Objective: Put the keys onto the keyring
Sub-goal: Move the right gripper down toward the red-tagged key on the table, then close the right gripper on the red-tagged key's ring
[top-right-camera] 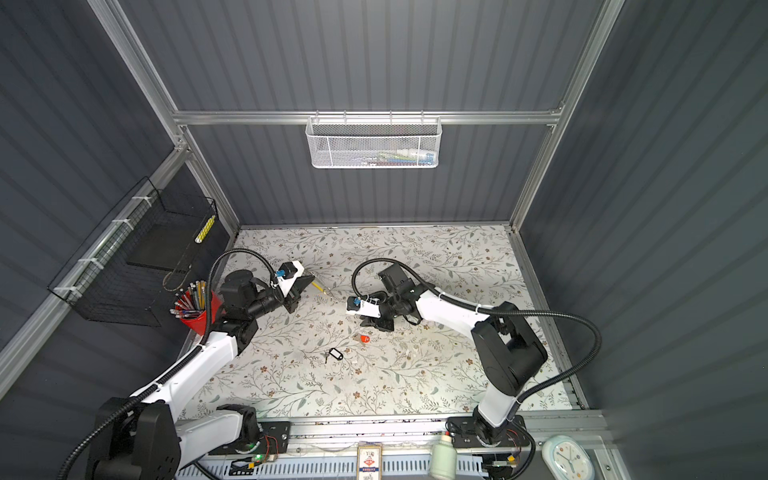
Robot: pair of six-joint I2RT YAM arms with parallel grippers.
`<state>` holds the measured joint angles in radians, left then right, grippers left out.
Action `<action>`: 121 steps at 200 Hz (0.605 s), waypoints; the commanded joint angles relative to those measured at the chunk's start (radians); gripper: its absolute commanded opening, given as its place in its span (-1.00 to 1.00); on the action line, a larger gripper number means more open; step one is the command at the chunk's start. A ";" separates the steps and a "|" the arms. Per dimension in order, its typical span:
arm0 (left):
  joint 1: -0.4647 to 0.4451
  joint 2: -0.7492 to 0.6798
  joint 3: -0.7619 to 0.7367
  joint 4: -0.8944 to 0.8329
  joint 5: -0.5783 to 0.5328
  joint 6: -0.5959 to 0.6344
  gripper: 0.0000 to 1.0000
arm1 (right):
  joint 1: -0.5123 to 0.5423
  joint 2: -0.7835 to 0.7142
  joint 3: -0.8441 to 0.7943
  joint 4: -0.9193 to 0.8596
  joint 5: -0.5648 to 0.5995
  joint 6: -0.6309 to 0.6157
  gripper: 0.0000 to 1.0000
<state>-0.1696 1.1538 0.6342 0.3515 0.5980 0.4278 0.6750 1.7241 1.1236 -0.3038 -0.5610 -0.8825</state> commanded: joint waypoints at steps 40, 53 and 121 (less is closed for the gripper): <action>0.007 -0.038 -0.014 0.078 -0.055 -0.042 -1.00 | 0.032 0.117 0.109 -0.174 0.017 -0.214 -0.54; 0.007 -0.042 -0.013 0.080 -0.046 -0.044 -1.00 | 0.039 0.144 0.127 -0.183 0.033 -0.225 -0.55; 0.007 -0.062 -0.011 0.076 -0.007 -0.072 -1.00 | 0.052 0.226 0.181 -0.185 0.062 -0.249 -0.54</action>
<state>-0.1673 1.1118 0.6304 0.4053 0.5560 0.3817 0.7193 1.9198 1.2655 -0.4545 -0.5152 -1.1072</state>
